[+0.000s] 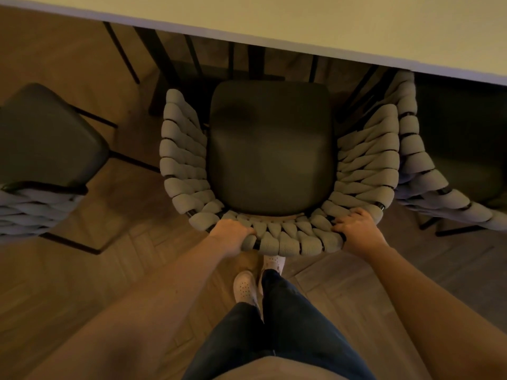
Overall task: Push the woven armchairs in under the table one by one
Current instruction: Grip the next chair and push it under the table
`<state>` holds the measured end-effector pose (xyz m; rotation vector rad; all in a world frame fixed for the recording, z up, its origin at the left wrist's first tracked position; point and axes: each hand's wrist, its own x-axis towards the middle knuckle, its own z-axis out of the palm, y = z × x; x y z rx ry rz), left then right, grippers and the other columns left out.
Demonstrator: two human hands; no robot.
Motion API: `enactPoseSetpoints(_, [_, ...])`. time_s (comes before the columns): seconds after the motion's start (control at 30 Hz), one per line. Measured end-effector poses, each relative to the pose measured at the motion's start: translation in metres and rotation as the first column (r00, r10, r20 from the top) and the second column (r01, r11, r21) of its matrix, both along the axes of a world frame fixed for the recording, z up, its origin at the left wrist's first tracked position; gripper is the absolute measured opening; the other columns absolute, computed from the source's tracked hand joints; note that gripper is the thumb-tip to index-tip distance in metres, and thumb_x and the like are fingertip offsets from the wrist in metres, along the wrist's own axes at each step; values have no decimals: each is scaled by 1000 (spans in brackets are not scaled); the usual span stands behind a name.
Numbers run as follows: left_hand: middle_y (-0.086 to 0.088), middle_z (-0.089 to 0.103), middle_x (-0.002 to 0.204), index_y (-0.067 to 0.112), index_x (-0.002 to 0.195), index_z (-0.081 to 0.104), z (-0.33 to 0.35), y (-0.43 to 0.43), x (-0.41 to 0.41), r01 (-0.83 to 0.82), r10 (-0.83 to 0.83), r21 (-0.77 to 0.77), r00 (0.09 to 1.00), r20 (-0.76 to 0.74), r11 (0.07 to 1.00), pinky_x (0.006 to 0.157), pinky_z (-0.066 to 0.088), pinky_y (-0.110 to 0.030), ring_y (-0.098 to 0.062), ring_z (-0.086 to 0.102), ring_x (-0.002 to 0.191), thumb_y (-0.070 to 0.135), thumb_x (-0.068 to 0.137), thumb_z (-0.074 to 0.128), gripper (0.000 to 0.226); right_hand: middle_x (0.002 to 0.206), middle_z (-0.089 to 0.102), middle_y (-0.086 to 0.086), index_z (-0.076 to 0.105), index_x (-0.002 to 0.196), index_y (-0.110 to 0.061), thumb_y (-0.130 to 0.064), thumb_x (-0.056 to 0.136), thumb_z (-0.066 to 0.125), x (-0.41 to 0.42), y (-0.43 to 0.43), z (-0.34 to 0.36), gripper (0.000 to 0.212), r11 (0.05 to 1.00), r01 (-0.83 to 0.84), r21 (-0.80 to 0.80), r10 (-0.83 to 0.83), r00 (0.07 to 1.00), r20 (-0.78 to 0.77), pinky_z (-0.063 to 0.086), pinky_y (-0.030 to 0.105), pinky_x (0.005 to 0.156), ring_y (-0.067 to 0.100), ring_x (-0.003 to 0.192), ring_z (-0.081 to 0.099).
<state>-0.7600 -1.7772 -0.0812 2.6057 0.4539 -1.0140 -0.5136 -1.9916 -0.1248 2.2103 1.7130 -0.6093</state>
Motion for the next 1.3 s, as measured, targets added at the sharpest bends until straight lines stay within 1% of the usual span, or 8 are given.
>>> enactPoseSetpoints(0.2, [0,62,114,32,137,46,0,25,1,31,-31,-7,998,-48,999,81,50,-33,-19,59,100,21,93,54,45,73,68,-7,75,72,-29,-27,60,76,-6,15,-2,13,1000,22,2,-22,1000,-5,43,41,82,21,70,62])
enactPoseSetpoints(0.33, [-2,59,119,33,142,40,2,47,16,83,-80,39,994,-75,996,72,41,-30,-22,57,104,18,95,51,51,84,68,-4,75,87,-28,-31,75,63,-1,36,-2,16,999,40,-25,-40,999,-7,35,42,91,24,83,61])
enactPoseSetpoints(0.53, [0,57,124,33,139,43,6,86,41,90,-85,56,994,-70,994,84,46,-33,-21,55,109,19,94,54,49,63,62,1,72,66,-23,-20,65,76,11,66,2,5,995,90,46,-91,996,-2,42,42,80,27,64,58])
enactPoseSetpoints(0.73, [1,60,122,33,141,43,2,111,59,85,-83,57,995,-48,995,76,39,-27,-19,57,106,20,95,53,49,88,67,2,75,89,-23,-25,82,58,32,93,4,18,995,81,51,-82,996,15,32,39,91,27,88,59])
enactPoseSetpoints(0.83, [1,59,124,36,142,39,2,125,72,93,-88,90,994,-58,992,92,40,-37,-21,55,111,20,95,52,51,93,66,0,73,93,-26,-29,85,56,41,108,7,19,996,88,32,-89,995,35,31,38,93,23,92,58])
enactPoseSetpoints(0.93, [3,58,129,37,141,39,-2,136,78,97,-87,122,992,-86,988,114,19,-55,-22,50,123,20,95,52,50,95,65,-1,72,97,-27,-31,87,54,47,119,8,21,997,72,0,-71,996,53,29,37,93,22,95,56])
enactPoseSetpoints(1.03, [4,55,134,36,143,37,-1,141,90,116,-99,158,989,-112,981,116,2,-61,-22,45,131,23,97,49,49,100,64,-1,70,102,-28,-34,87,56,59,130,12,22,997,70,-15,-69,996,51,30,39,95,22,99,55])
enactPoseSetpoints(1.3, [3,52,138,40,145,34,-5,147,108,119,-99,184,988,-117,976,114,-2,-66,-25,42,132,27,97,50,52,108,60,-1,66,108,-29,-39,84,62,77,144,18,26,996,54,-74,-49,996,76,31,39,98,20,104,54])
